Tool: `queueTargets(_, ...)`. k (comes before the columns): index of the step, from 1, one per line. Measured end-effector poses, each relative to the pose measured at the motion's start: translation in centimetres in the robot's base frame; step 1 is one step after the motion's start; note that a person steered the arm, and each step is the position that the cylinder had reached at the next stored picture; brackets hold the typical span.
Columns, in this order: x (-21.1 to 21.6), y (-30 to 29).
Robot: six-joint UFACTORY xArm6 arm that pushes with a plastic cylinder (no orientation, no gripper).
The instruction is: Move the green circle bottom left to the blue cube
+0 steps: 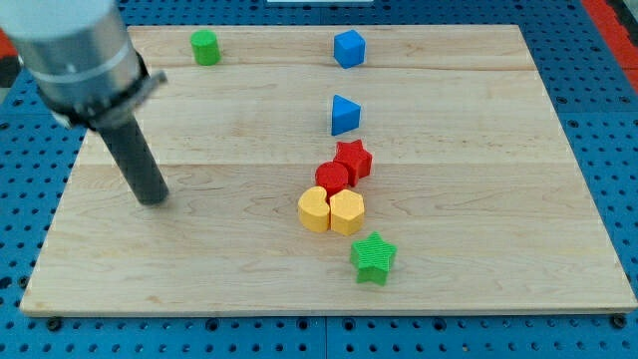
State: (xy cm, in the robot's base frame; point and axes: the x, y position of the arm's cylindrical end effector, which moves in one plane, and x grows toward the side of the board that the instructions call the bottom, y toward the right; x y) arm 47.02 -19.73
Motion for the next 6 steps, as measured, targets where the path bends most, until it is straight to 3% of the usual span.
queueTargets(1, -8.1, -2.1)
queueTargets(4, -26.7, -3.7)
queueTargets(5, -27.8, 1.7)
queueTargets(6, -19.7, 3.1)
